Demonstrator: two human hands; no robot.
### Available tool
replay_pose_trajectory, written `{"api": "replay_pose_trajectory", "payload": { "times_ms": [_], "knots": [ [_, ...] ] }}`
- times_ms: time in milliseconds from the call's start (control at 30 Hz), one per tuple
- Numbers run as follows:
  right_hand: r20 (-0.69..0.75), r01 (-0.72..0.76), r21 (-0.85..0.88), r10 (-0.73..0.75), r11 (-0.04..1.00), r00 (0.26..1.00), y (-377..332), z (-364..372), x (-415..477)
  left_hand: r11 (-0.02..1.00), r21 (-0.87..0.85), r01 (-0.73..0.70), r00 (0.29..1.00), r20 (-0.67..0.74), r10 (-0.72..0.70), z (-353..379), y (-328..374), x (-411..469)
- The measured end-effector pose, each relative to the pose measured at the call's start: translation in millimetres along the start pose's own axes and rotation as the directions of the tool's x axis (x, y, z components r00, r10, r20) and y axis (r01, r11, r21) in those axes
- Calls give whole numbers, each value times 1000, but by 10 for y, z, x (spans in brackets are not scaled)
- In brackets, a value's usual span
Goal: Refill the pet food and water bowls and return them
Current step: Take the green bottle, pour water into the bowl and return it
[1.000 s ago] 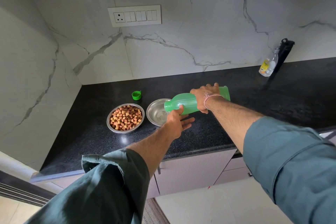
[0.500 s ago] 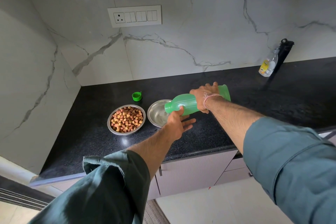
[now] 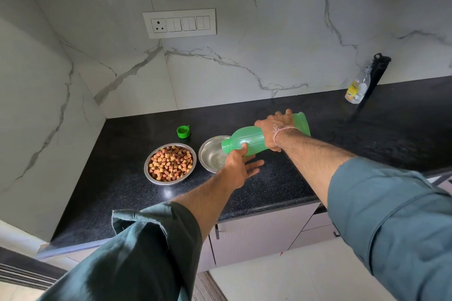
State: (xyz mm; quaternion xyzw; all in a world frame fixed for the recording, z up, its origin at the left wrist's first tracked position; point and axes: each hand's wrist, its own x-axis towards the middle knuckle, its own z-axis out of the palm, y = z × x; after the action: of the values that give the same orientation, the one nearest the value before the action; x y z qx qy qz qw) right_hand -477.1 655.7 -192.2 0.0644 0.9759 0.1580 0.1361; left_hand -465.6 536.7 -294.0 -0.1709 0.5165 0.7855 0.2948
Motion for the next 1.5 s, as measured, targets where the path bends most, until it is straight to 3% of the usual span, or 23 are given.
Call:
{"api": "replay_pose_trajectory", "payload": {
  "times_ms": [400,700,933,1233,1367,1500],
  "knots": [
    [-6,-27,63,27,998,1000,-37,108,-24,999,53,-3,1000,3,3,-98,72,22],
    [26,-72,283,68,956,997,-49,316,-121,989,148,-20,1000,26,17,-240,158,64],
    [-3,-57,515,69,855,998,-47,397,-93,988,136,-74,997,46,68,-289,354,83],
    [-173,86,740,66,667,983,-148,-12,264,942,110,-318,946,96,309,-215,1089,55],
    [-223,154,793,46,590,974,-302,-283,584,896,102,-433,901,51,430,-212,1510,100],
    [-368,285,826,82,487,926,-545,-607,951,764,323,-559,806,-6,592,-254,1834,290]
  ]
}}
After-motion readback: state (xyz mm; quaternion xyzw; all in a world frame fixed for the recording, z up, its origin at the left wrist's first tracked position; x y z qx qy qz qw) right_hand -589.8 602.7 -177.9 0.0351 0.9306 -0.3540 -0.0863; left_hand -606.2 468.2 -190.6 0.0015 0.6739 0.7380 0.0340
